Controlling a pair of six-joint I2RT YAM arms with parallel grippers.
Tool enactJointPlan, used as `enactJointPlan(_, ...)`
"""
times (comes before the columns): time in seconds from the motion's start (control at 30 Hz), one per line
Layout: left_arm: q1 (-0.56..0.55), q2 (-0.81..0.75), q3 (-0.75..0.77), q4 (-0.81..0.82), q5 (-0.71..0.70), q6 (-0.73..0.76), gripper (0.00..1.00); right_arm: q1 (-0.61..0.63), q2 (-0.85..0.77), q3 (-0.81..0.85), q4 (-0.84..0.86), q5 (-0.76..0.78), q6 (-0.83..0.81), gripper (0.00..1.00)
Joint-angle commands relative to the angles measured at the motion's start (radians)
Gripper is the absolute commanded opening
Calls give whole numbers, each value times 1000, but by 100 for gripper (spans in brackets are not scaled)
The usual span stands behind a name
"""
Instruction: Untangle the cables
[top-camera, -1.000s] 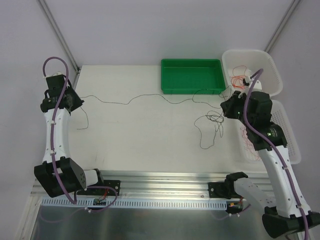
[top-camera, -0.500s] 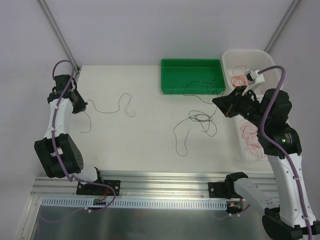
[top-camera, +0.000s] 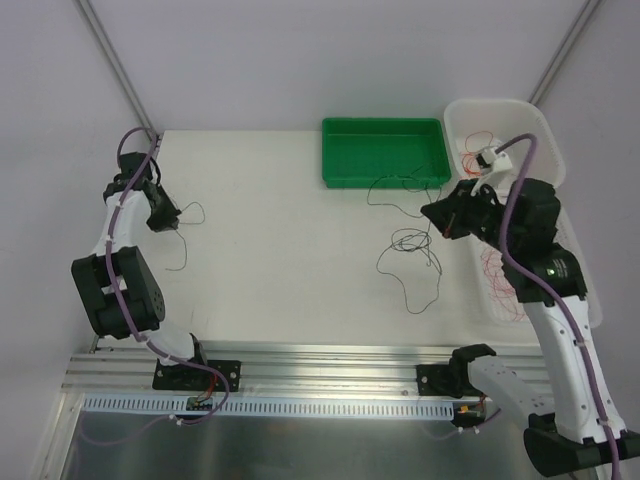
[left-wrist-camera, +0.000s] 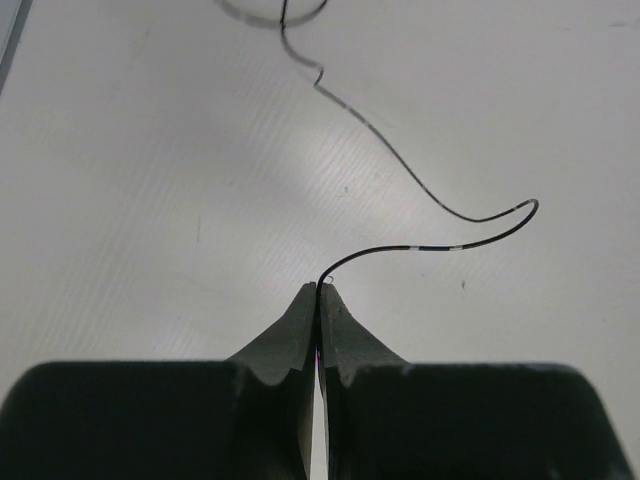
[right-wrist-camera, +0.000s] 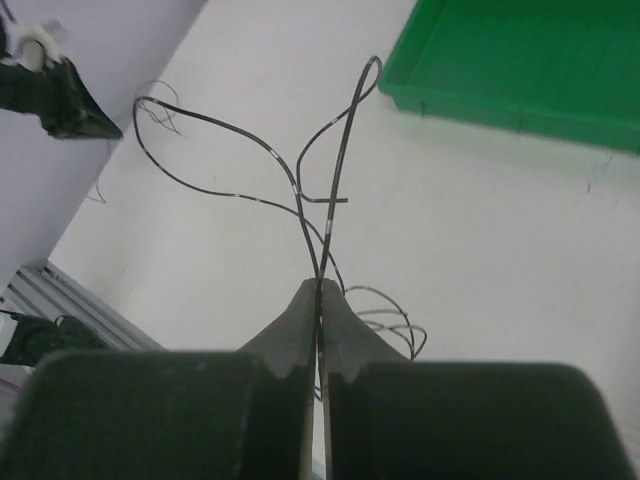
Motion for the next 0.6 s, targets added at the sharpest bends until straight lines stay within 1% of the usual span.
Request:
enactJointPlan(0.0,-43,-107,0,23,81,9,0,27,79,-139,84,-6,26,1)
enactJointPlan(0.07,-86,-137,2,27,112,23,0,50,113,-204,121,31,26,1)
enactJointPlan(0.1,-102,-143,-1,33,124,28,0,74,154,-219,132,69,26,2)
enactJointPlan(0.23,-171,-202,-9,69,199,43,0,137,265,-273,209,128,26,4)
enactJointPlan(0.3,-230,-222,-17,81,230,51,0,188,342,-284,258,158,50,7)
enactJointPlan(0.33,-255,-242,-18,85,234,58,0,204,375,-281,268,166,51,19)
enactJointPlan(0.4,-321,-262,-21,95,241,80,0,252,427,-262,285,172,51,34)
enactJointPlan(0.43,-339,-278,-24,96,245,97,0,264,462,-259,293,171,51,48)
enactJointPlan(0.53,-401,-305,-29,112,271,120,0,324,443,-273,357,146,39,67)
enactJointPlan(0.57,-415,-311,-29,119,285,121,0,358,429,-273,380,140,35,70)
